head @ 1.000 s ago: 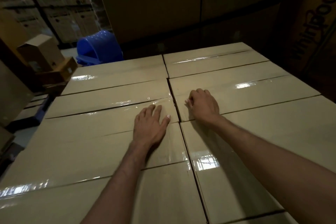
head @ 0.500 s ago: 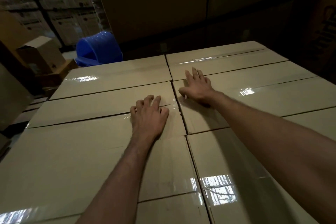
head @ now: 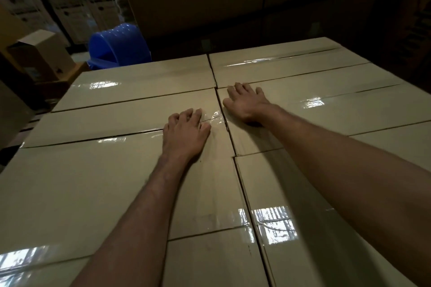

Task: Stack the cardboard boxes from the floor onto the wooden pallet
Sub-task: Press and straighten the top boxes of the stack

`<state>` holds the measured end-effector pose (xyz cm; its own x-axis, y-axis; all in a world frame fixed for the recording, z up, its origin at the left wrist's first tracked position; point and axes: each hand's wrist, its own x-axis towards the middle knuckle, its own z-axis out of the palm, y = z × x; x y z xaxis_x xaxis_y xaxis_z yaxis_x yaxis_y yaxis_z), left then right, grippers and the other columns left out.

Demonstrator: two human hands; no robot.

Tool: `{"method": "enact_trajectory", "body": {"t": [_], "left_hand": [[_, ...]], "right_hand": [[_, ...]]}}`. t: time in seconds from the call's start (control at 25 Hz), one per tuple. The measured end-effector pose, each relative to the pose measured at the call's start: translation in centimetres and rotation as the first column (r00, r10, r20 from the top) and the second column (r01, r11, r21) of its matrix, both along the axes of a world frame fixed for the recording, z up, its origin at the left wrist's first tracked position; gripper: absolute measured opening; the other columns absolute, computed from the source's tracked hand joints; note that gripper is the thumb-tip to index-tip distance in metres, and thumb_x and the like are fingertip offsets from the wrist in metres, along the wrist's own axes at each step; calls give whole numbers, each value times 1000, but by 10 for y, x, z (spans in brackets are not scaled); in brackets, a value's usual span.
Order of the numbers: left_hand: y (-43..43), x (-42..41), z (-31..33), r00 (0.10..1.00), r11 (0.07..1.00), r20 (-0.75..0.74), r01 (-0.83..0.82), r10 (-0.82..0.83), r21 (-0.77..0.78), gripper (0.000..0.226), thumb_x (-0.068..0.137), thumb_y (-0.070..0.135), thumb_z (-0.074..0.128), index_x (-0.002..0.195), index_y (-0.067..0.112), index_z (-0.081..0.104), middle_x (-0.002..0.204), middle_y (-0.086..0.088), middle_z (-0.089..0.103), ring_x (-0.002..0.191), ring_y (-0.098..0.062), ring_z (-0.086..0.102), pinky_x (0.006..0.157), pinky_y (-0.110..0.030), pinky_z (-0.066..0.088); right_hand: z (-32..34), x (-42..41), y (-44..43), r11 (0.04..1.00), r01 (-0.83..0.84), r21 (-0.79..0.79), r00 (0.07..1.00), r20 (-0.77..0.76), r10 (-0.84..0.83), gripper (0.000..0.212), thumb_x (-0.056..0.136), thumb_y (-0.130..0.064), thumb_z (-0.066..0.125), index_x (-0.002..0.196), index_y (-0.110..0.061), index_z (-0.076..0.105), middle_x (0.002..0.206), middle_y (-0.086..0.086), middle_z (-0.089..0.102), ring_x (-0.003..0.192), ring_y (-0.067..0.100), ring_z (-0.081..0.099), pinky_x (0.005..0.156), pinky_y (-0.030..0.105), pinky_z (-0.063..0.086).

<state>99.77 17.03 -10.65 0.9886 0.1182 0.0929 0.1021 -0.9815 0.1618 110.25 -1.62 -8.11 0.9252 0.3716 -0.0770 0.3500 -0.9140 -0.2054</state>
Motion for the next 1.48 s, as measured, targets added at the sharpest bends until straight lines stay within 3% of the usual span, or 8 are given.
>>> {"method": "enact_trajectory", "body": {"t": [0.12,0.2,0.4,0.56,0.72,0.96,1.16,1.48], "left_hand": [[10,2,9,990,994,-128,52,-65,-97,68,101,55,18,161,26,26,170,-6,21,155,-26,20,126,-41,16],[11,-23,24,985,983,-166,23,-54,-184,60,104,52,34,160,29,31,170,-3,21,155,-28,21,125,-44,18],[-29,-169,26,975,993,-217,32,-57,-117,66,104,64,27,163,42,7,170,16,-7,158,-18,-8,125,-48,-6],[-65,-210,28,986,988,-150,-86,66,-127,57,109,51,25,163,34,18,173,5,6,159,-28,1,126,-51,4],[-87,-260,40,983,985,-183,-7,-24,-170,51,109,45,34,158,30,36,169,2,23,156,-31,17,123,-52,24],[-119,-427,36,974,984,-215,31,-69,-178,59,108,54,27,163,34,19,172,7,6,159,-22,2,127,-48,7],[-138,-537,35,960,984,-240,113,-145,-141,64,106,61,20,163,38,7,171,9,-6,158,-19,-10,128,-49,-1],[-147,-558,20,978,991,-167,119,-127,-58,62,107,60,10,164,35,6,172,4,-2,159,-24,-6,128,-51,2]], "right_hand": [[7,-53,-6,1000,7,-24,997,-74,-9,71,107,-56,19,165,-17,5,173,9,-3,159,28,-4,126,55,2],[15,-115,-30,1000,-21,-2,995,-93,21,71,107,-59,23,165,-22,8,173,8,-2,159,28,-3,127,54,5],[5,-285,-93,995,103,-16,992,-66,-104,70,102,-69,7,163,-38,-7,170,-7,-19,156,23,-22,126,53,-9],[-3,-295,-87,993,115,6,992,-45,-115,70,103,-66,4,164,-33,-3,172,-2,-13,157,25,-18,126,53,-9],[6,-318,-98,999,41,31,994,-105,-37,73,104,-67,15,165,-30,4,173,6,-7,159,27,-12,125,51,-7],[16,-489,-147,997,-40,71,986,-157,51,72,103,-68,22,165,-34,2,172,1,-11,158,22,-15,126,49,-7],[8,-610,-181,999,27,-26,997,-78,-29,70,101,-72,9,163,-40,-4,171,-5,-14,157,21,-17,126,53,-6],[-9,-629,-178,998,55,-38,998,14,-55,67,103,-68,5,163,-40,-3,172,-1,-9,158,24,-11,126,55,-4]]}}
